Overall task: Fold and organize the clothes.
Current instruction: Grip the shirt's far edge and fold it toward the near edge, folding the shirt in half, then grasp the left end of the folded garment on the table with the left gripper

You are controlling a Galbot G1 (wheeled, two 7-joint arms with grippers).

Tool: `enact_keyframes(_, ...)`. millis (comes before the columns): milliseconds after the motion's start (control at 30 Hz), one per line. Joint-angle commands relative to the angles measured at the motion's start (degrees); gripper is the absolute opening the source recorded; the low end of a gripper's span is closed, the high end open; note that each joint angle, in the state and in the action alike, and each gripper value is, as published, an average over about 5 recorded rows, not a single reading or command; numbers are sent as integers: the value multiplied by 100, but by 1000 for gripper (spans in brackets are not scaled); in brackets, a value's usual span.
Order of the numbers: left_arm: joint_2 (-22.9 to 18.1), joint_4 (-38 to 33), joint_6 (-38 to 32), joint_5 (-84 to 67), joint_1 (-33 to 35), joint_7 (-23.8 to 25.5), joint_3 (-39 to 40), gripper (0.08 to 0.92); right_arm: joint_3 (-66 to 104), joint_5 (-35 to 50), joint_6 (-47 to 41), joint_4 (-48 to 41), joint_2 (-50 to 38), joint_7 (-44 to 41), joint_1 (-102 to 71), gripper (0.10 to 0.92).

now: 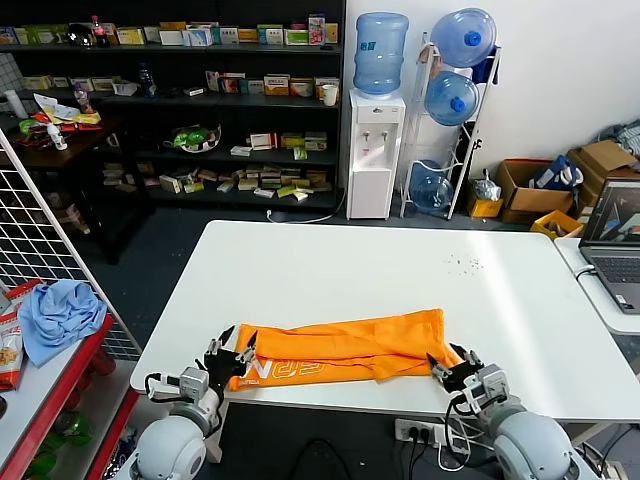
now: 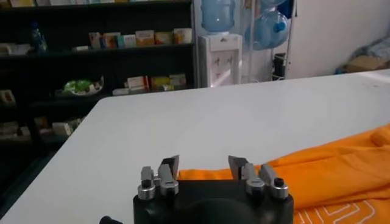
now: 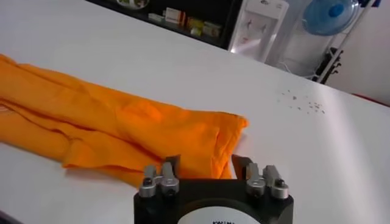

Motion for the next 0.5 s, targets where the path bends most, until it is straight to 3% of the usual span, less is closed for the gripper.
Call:
enact_keyframes(33, -36, 69, 208, -628, 72, -58, -46, 670, 42, -27, -23, 96, -27, 20, -134, 727)
enact_keyframes(200, -96, 120, 427, -1057, 32, -111, -46, 797, 49, -11, -23, 105, -35, 20, -148, 815)
enact_keyframes(500, -197, 424, 615, -1280, -114, -123, -17, 822, 43, 42, -39, 166, -52, 15, -160, 823)
